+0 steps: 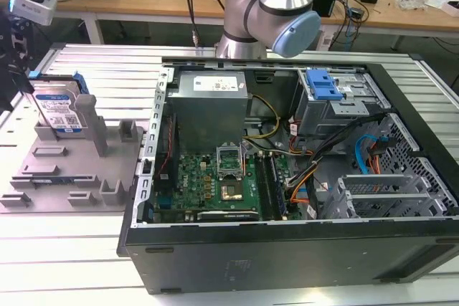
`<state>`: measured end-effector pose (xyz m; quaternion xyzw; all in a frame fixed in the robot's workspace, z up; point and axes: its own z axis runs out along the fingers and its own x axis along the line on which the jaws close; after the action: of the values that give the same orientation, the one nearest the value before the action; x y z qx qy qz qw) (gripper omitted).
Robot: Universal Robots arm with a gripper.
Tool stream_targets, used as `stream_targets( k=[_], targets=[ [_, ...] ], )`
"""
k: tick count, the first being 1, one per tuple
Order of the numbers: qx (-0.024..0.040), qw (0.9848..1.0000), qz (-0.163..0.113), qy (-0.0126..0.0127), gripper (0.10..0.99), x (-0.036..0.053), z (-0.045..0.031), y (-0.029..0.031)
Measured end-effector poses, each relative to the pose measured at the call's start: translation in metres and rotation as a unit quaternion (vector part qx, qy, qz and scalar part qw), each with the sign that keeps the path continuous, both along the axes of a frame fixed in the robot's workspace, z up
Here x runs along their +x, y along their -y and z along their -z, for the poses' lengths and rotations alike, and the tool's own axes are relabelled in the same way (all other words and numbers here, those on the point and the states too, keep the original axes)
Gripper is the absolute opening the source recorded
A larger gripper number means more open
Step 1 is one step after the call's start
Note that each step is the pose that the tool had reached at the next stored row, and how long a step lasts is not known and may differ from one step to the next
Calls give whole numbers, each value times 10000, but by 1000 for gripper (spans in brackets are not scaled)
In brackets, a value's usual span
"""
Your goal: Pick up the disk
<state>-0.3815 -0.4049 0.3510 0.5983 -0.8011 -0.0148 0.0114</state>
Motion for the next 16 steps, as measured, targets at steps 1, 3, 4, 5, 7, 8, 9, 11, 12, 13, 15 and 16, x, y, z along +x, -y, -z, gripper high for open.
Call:
stream_targets(
  k=[1,3,4,5,7,8,9,11,12,13,15,16],
  targets=[
    [0,10000,-51,1,482,1,0,0],
    [-1,9999,-166,11,482,4,0,1],
    [0,9997,-225,25,482,6,1,1],
    [-1,9996,-270,44,482,7,1,1],
    [-2,9993,-368,99,482,8,1,0],
    [-2,9989,-442,131,482,11,3,1],
    [-1,9985,-532,142,482,13,5,0],
    [1,9978,-652,146,482,18,7,0],
    [2,9969,-774,147,482,25,8,0],
    [3,9963,-847,148,482,34,10,0],
    [3,9961,-872,149,482,40,10,0],
    [3,9961,-872,149,482,40,10,0]
  ],
)
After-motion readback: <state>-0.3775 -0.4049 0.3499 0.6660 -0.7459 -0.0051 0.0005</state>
